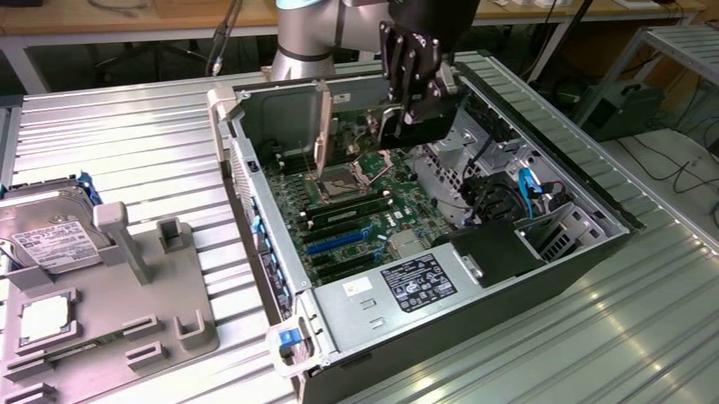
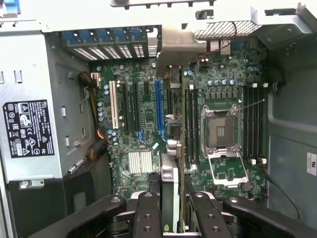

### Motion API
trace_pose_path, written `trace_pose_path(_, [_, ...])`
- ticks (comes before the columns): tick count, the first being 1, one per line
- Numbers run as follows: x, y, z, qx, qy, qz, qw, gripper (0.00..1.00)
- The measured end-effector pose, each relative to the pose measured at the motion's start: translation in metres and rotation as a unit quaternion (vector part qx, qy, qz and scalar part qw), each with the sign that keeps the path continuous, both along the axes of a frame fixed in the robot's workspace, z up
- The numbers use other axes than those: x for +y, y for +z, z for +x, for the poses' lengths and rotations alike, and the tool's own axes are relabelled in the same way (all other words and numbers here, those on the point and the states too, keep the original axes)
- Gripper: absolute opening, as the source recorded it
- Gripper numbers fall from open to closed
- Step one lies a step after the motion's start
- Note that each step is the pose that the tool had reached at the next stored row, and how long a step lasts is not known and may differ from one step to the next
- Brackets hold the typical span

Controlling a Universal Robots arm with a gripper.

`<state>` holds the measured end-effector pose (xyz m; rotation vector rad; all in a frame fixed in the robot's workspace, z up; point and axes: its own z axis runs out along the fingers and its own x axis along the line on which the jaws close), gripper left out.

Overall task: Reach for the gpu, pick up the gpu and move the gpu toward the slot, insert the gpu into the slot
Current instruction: 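Insert the gpu into the slot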

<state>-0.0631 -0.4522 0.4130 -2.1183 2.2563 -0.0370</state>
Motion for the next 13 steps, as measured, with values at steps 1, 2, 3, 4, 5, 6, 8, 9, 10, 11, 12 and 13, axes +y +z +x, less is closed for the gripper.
trace_pose_path(1, [0.0000,-0.0018,0.000,0.0000,-0.003,0.0000,1.0000,0.27])
trace_pose_path(2, [0.0000,-0.0036,-0.001,0.0001,-0.005,0.0000,1.0000,0.27])
trace_pose_path(3, [-0.0001,-0.0054,-0.001,0.0001,-0.006,0.0000,1.0000,0.27])
trace_pose_path(4, [-0.0003,-0.0073,-0.001,0.0001,-0.007,0.0000,1.0000,0.27])
trace_pose_path(5, [-0.0006,-0.0091,-0.001,0.0001,-0.009,0.0000,1.0000,0.27])
trace_pose_path(6, [-0.0015,-0.0105,-0.001,0.0001,-0.009,-0.0002,1.0000,0.27])
trace_pose_path(8, [-0.0026,-0.0140,-0.001,0.0002,-0.010,-0.0002,1.0000,0.27])
trace_pose_path(9, [-0.0026,-0.0157,-0.001,0.0002,-0.010,-0.0002,1.0000,0.27])
trace_pose_path(10, [-0.0026,-0.0173,-0.001,0.0003,-0.009,-0.0005,1.0000,0.27])
trace_pose_path(11, [-0.0026,-0.0190,-0.001,0.0004,-0.009,-0.0007,1.0000,0.27])
trace_pose_path(12, [-0.0027,-0.0221,-0.001,0.0005,-0.004,-0.0007,1.0000,0.27])
trace_pose_path(13, [-0.0027,-0.0227,-0.001,0.0005,-0.001,-0.0008,1.0000,0.27])
